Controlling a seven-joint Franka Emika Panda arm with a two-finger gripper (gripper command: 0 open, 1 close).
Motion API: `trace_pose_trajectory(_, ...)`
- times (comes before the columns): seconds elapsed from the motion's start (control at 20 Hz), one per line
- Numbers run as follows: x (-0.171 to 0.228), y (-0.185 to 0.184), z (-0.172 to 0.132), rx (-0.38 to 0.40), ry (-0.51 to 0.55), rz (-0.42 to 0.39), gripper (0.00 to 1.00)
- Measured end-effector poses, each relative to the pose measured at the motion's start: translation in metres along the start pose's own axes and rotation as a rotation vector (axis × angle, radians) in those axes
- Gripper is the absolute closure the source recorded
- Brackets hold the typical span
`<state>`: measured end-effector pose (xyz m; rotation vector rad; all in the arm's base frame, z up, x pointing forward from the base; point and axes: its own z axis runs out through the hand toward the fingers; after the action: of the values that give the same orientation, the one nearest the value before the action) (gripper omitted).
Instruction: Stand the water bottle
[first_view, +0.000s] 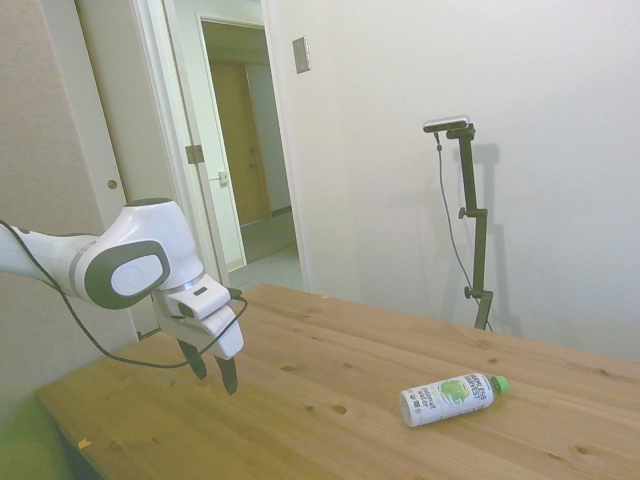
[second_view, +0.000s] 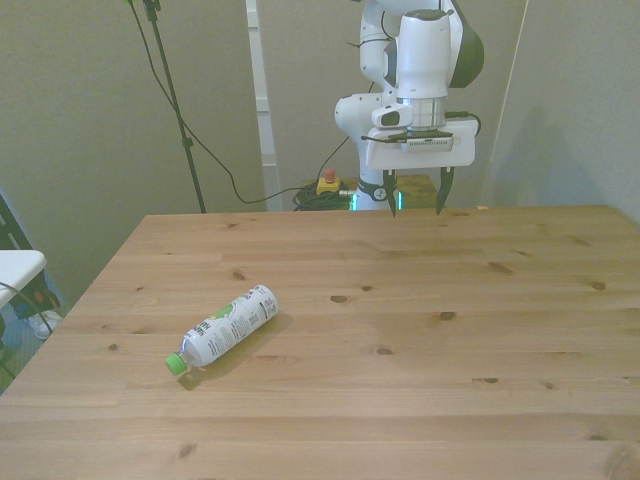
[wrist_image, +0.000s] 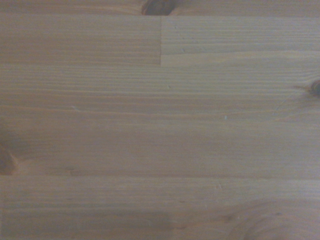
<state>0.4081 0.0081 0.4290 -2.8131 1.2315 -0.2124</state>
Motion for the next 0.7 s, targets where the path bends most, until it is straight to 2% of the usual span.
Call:
trace_pose_trajectory(0.25,0.018,0.008,-0.007,0.013,0.011,0.016,0.00)
trace_pose_trajectory(0.7,0.162,0.044,-0.055,0.058,0.106,0.146,0.00)
